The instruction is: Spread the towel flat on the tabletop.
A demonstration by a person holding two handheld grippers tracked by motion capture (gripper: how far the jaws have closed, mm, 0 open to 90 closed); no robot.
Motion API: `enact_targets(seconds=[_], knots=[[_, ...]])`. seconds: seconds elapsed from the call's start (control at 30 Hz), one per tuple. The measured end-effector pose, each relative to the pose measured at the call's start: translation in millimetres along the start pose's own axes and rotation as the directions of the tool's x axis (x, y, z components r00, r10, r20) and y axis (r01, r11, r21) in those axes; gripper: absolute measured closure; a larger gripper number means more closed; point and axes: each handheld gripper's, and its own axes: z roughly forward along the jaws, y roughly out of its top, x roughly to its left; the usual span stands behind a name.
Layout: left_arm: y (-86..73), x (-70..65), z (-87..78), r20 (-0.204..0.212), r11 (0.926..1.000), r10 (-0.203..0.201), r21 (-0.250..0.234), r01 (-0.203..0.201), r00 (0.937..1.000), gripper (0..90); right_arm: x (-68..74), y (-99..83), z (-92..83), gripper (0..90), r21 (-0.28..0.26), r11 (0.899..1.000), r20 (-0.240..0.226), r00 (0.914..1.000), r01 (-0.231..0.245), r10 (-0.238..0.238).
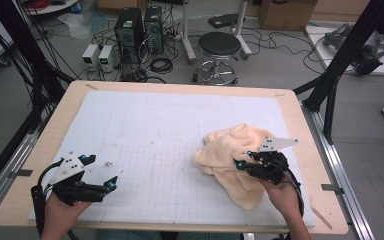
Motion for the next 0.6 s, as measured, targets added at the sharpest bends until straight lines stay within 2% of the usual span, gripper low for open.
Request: enact_targets(seconds=[0.1, 0.3, 0.5, 0.6], knots=[[0.4, 0.3, 0.5, 0.003, 1.0000, 0.009, 0.004, -0.009, 1.0000, 1.7, 4.6, 15.5, 2.7, 69.2, -0.013, 1.000, -0.022, 0.9997, 0.014, -0.014], [0.7, -0.3, 0.2, 0.004, 0.9999, 0.013, 0.002, -0.013, 0.9999, 1.8, 18.5, 52.1, 21.4, 69.2, -0.016, 0.999, -0.056, 0.9971, 0.051, -0.051], [0.5, 1.5, 0.0, 0.001, 1.0000, 0.004, -0.002, -0.004, 1.0000, 1.7, 37.3, 93.8, 36.9, 69.1, -0.050, 0.993, -0.101, 0.9885, 0.107, -0.112], [0.9, 0.9, -0.3, 0.003, 0.9999, 0.010, -0.004, -0.010, 0.9999, 1.8, 46.7, 113.3, 42.7, 69.1, -0.059, 0.992, -0.136, 0.9834, 0.113, -0.120]])
